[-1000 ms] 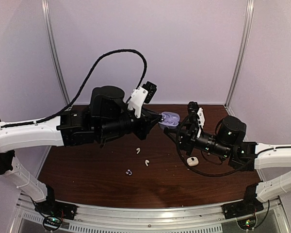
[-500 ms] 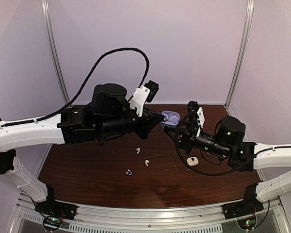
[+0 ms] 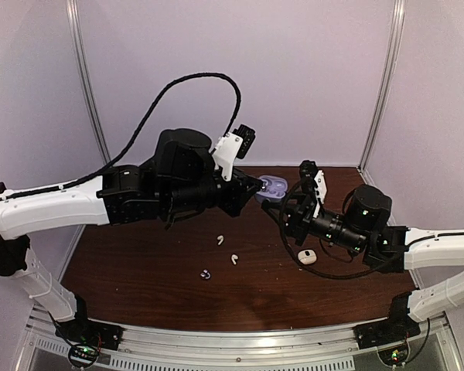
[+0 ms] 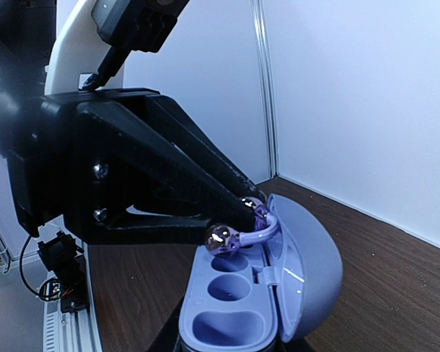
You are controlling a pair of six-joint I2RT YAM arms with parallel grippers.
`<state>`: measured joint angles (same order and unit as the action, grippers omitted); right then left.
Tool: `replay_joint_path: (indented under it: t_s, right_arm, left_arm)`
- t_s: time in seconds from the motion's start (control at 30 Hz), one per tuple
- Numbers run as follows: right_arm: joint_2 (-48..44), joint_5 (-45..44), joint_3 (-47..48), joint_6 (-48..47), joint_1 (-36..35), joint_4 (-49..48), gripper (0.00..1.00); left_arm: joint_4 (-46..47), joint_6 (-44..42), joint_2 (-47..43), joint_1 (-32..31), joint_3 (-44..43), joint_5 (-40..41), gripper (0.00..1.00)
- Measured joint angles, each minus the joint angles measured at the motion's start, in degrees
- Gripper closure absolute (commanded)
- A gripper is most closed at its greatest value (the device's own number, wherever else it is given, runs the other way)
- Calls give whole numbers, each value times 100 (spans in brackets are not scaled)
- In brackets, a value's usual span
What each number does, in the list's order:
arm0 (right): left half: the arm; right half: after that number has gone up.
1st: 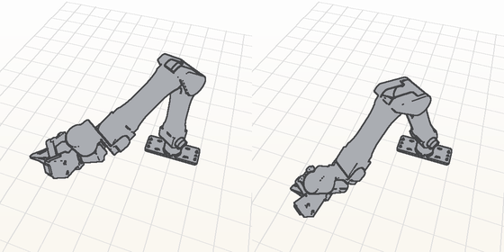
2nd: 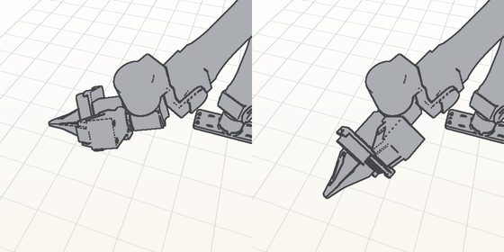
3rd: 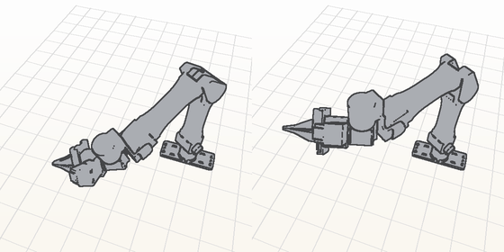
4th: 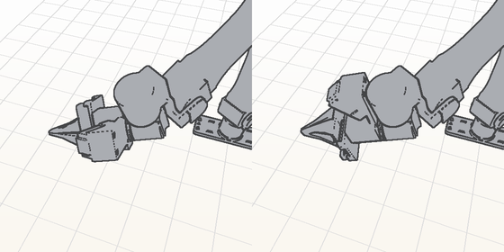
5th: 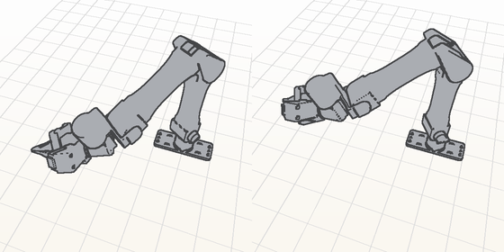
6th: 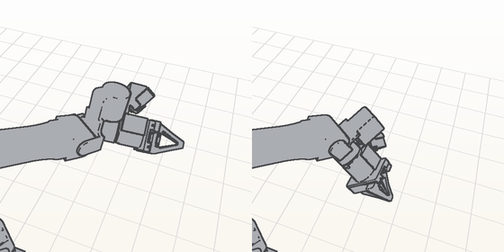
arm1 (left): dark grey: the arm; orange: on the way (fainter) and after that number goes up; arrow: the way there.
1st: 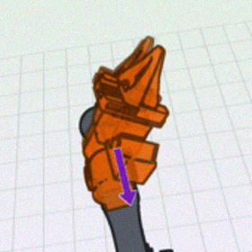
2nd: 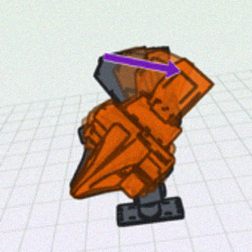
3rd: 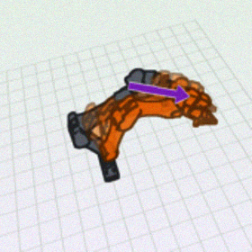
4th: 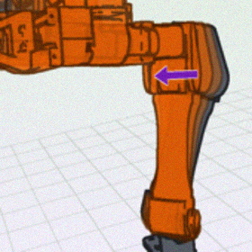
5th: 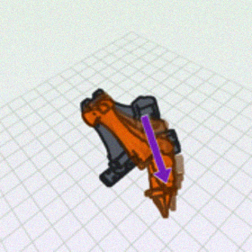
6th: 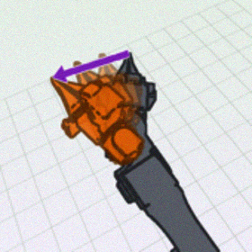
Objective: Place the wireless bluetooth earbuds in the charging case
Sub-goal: Place the left earbud in the left side groove of the charging case.
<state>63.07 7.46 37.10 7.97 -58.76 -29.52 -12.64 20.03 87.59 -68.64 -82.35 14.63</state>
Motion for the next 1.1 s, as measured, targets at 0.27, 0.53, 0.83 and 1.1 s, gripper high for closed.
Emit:
replay_joint_path:
  t_s: [0.27, 0.53, 0.83, 1.1]
  right_arm:
    - [0, 0, -96, 37, 0, -142, 100]
    - [26, 0, -186, 151, 0, -256, 100]
    - [26, 0, -254, 192, 2, -293, 100]
    - [-7, 7, -286, 240, 2, -319, 100]
  left_arm:
    - [-214, 66, 83, 0, -179, -90, 72]
    - [-247, 50, 111, 0, -179, -393, 65]
    - [-398, 46, 111, 0, -199, -332, 62]
    - [-549, 74, 111, 2, -245, -7, 67]
